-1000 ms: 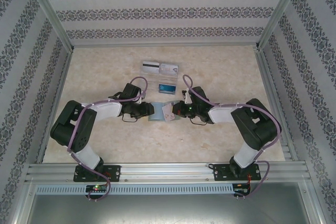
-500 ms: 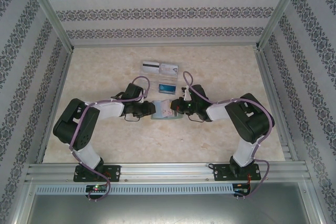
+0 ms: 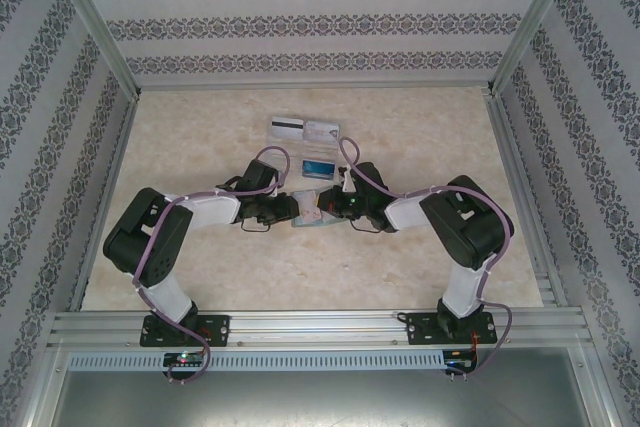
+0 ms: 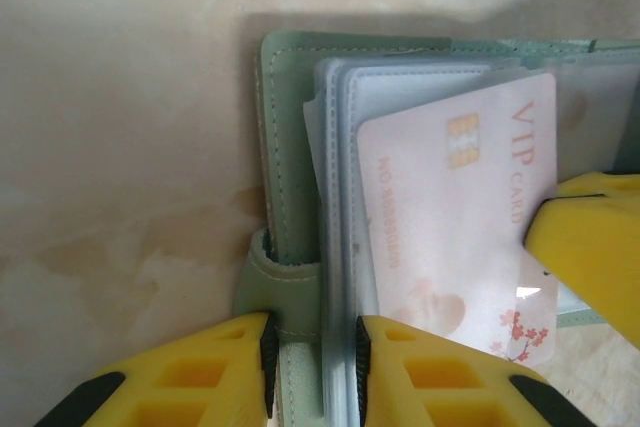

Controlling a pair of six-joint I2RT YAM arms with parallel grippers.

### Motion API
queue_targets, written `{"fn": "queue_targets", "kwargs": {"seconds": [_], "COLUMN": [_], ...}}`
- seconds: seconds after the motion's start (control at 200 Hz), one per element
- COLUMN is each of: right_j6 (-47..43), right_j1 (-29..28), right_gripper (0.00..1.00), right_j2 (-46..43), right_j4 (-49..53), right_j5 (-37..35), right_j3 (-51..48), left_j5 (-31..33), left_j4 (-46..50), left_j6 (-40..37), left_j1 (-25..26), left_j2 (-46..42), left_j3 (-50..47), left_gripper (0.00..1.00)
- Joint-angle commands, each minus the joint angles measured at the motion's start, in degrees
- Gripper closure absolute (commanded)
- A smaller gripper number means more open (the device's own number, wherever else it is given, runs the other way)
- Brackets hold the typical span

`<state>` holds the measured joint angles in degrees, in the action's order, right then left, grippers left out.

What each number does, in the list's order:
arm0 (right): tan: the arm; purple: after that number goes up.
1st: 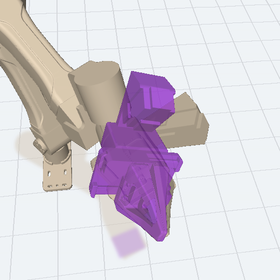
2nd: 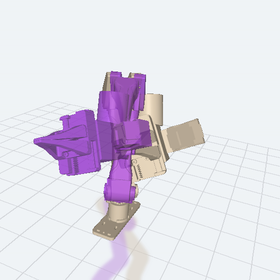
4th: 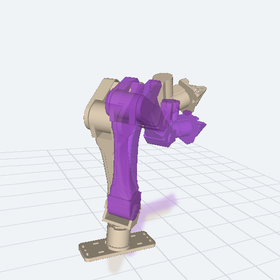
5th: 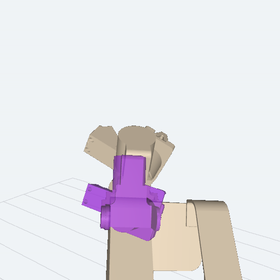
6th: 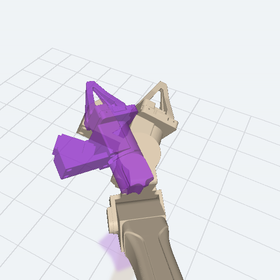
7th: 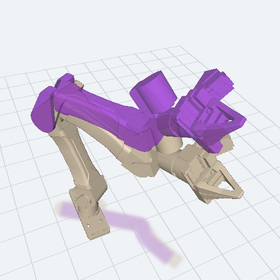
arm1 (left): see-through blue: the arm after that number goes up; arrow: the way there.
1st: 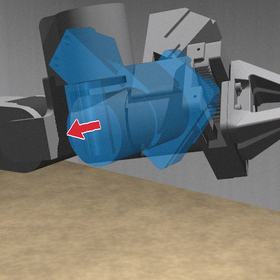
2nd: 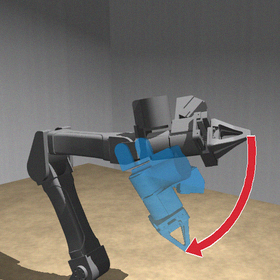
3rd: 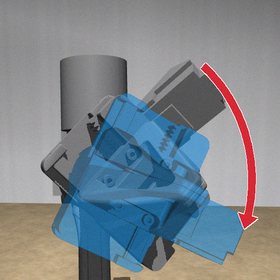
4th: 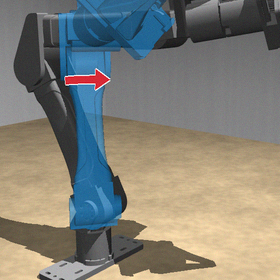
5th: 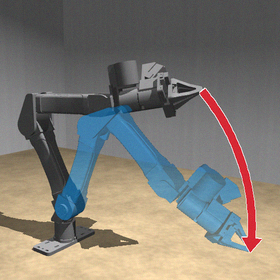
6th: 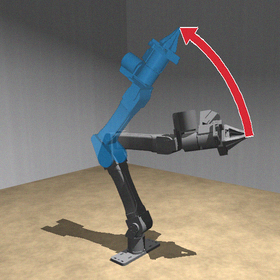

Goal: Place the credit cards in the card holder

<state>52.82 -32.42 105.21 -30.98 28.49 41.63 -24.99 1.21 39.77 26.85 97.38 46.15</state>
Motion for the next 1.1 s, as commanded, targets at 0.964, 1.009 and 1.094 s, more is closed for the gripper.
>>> {"fn": "queue_targets", "kwargs": {"seconds": [0.964,1.009,1.094], "right_j6": [0.87,1.26,1.50], "right_j1": [-5.00,-5.49,-6.19], "right_gripper": [1.00,1.00,0.98], "right_j2": [-3.99,-3.78,-3.69], "right_j4": [2.86,2.88,3.06], "right_j5": [-12.01,-12.04,-12.06], "right_j3": [-2.63,-2.65,-2.74], "left_j5": [-2.89,-2.72,-2.48], "left_j4": [-4.41,-4.23,-3.93], "left_j6": [7.10,7.06,6.98], "left_j1": [4.15,4.26,4.36], "left_j2": [-0.53,-0.48,-0.53], "left_j3": [-3.91,-3.79,-3.36], "left_gripper": [0.93,0.93,0.93]}}
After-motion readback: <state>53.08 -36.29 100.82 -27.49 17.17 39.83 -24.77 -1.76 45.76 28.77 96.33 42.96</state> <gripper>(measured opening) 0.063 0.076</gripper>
